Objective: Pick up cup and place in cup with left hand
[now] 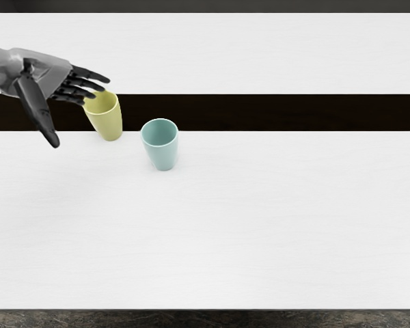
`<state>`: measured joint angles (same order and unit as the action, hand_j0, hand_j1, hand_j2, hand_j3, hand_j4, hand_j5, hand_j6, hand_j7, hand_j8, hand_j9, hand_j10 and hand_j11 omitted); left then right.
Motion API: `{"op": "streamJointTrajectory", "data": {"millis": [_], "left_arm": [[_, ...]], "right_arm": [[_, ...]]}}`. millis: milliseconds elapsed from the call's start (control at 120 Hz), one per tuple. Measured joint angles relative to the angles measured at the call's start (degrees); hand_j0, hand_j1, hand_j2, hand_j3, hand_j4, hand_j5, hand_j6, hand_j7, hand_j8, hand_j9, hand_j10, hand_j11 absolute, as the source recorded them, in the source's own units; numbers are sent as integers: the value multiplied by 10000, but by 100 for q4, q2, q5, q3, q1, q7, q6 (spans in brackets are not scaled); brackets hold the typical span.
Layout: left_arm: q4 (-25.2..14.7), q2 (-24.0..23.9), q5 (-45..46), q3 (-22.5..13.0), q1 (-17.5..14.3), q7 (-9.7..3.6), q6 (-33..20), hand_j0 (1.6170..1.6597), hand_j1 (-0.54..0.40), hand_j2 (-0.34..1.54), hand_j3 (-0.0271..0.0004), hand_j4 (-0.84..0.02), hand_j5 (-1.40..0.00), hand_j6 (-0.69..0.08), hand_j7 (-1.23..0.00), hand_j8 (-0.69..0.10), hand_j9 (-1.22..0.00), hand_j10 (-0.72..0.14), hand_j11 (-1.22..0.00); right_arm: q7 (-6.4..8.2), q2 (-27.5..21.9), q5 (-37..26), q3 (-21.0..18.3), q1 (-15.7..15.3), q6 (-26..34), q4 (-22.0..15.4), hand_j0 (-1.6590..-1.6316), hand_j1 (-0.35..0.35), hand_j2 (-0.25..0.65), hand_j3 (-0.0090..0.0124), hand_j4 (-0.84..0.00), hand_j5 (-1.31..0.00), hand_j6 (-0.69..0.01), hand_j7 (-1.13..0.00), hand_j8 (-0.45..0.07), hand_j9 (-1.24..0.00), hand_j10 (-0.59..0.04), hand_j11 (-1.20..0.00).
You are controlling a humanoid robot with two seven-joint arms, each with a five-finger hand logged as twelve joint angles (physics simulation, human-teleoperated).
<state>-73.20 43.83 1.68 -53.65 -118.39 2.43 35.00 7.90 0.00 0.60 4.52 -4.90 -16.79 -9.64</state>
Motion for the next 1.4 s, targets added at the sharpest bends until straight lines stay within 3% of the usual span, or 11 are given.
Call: {"op": "streamJointTrajectory", "data": {"millis": [208,308,392,492,592,783,892,942,1017,1192,1400], "left_arm": [[59,-93,-42,110,0,-83,0,16580,3350,26,0,-128,-156,-130,-156,-128,-156,-125,-155],[137,-615,-80,152,-69,-167,0,16580,3349,27,0,-129,-158,-131,-157,-129,-157,-126,-157],[322,-1718,-69,111,-305,-271,0,16581,3355,21,0,-126,-149,-128,-148,-126,-148,-121,-148],[420,-2159,-51,3,-769,-319,0,16581,3367,17,0,-111,-133,-113,-133,-110,-132,-107,-132],[445,-2665,-38,-36,-728,-340,-41,16581,3376,16,0,-101,-124,-103,-123,-101,-123,-98,-123],[61,-2826,84,-79,-423,-398,-1751,16581,3381,15,0,-96,-118,-98,-118,-96,-118,-93,-118],[-11,-2835,118,-154,-293,-417,-2357,16581,3385,16,0,-92,-114,-95,-114,-93,-114,-90,-114],[-28,-3211,134,-167,37,-422,-2839,16581,3387,17,0,-91,-113,-93,-113,-91,-113,-89,-113],[-32,-3311,146,-172,304,-425,-3437,16581,3388,17,0,-90,-112,-93,-112,-91,-111,-88,-111],[-12,-3494,161,-179,560,-427,-4225,16581,3390,18,0,-89,-110,-91,-110,-90,-110,-87,-109],[8,-3538,158,-188,571,-428,-4466,16581,3391,18,0,-88,-109,-90,-109,-89,-109,-86,-109]], "right_arm": [[-15,0,17,7,-6,7,12,-16580,-3352,-24,0,-114,-149,-114,-149,-114,-149,-114,-149],[-16,0,18,5,-9,8,13,-16580,-3352,-24,0,-114,-149,-114,-149,-114,-149,-114,-149],[-16,0,18,4,-10,8,14,-16581,-3352,-24,0,-114,-149,-113,-149,-114,-149,-114,-149],[-16,0,18,4,-11,9,14,-16581,-3353,-24,0,-114,-149,-113,-149,-114,-149,-114,-149],[-16,0,19,5,-11,9,14,-16581,-3353,-24,0,-114,-149,-113,-149,-114,-149,-114,-149],[-17,0,19,4,-11,9,15,-16581,-3353,-24,0,-114,-149,-113,-149,-114,-149,-114,-149],[-17,0,19,3,-11,9,15,-16581,-3353,-24,0,-114,-149,-113,-149,-114,-149,-114,-149],[-17,0,19,4,-11,9,15,-16581,-3352,-24,0,-114,-149,-114,-149,-114,-149,-114,-149],[-17,0,19,5,-11,9,15,-16581,-3353,-24,0,-114,-149,-114,-149,-114,-149,-114,-149],[-17,0,19,4,-11,9,15,-16581,-3352,-24,0,-114,-149,-114,-149,-114,-149,-114,-149],[-17,0,19,4,-11,9,15,-16581,-3352,-24,0,-114,-149,-114,-149,-114,-149,-114,-149]]}}
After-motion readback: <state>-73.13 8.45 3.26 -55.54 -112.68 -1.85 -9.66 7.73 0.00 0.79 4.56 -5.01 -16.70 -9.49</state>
